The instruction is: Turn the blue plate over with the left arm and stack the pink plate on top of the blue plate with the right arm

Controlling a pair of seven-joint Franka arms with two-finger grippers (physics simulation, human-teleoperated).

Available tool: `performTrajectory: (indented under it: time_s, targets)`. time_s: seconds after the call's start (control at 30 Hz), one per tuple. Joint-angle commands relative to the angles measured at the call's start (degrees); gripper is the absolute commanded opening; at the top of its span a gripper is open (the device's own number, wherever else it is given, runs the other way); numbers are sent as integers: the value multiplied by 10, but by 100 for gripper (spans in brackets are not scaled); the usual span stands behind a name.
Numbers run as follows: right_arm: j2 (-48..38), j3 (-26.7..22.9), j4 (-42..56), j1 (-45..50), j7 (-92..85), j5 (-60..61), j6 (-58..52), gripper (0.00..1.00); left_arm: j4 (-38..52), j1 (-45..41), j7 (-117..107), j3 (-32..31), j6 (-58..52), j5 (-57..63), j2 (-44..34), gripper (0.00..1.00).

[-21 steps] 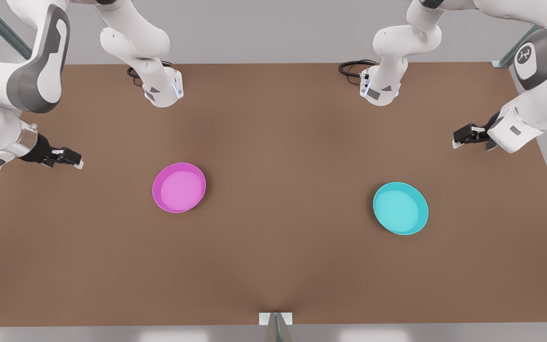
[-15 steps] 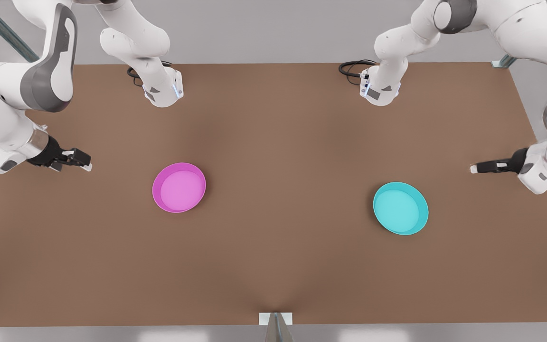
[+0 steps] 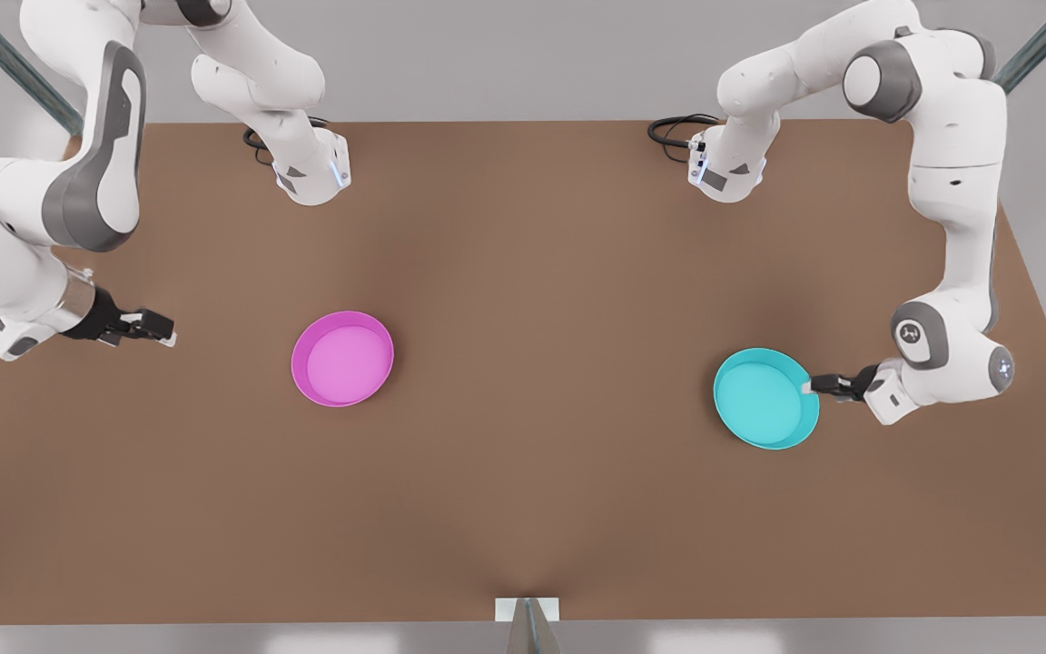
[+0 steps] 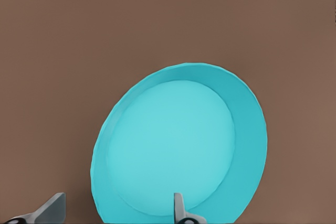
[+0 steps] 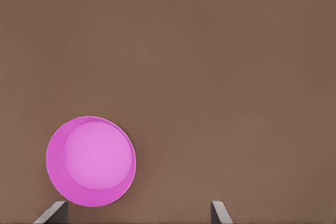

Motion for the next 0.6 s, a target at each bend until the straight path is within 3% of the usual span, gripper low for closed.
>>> performTrajectory:
  time_s: [0.0,0.27,0.4,0.47,0.57]
  targets:
    - [19,0,-8,8,-6,1,3,100,0,-1,183,-2,104,-15,9,100]
    - [81,8,-8,128,55,68,52,100,0,-1,183,-1,97,-16,42,100]
    - [75,8,-126,181,122,70,213,100,-1,-2,183,-1,90,-16,47,100]
    - [63,9,-215,179,110,70,329,100,0,-2,182,1,82,-16,45,89]
    - [15,9,-257,136,70,70,328,100,0,-3,180,1,82,-16,46,56]
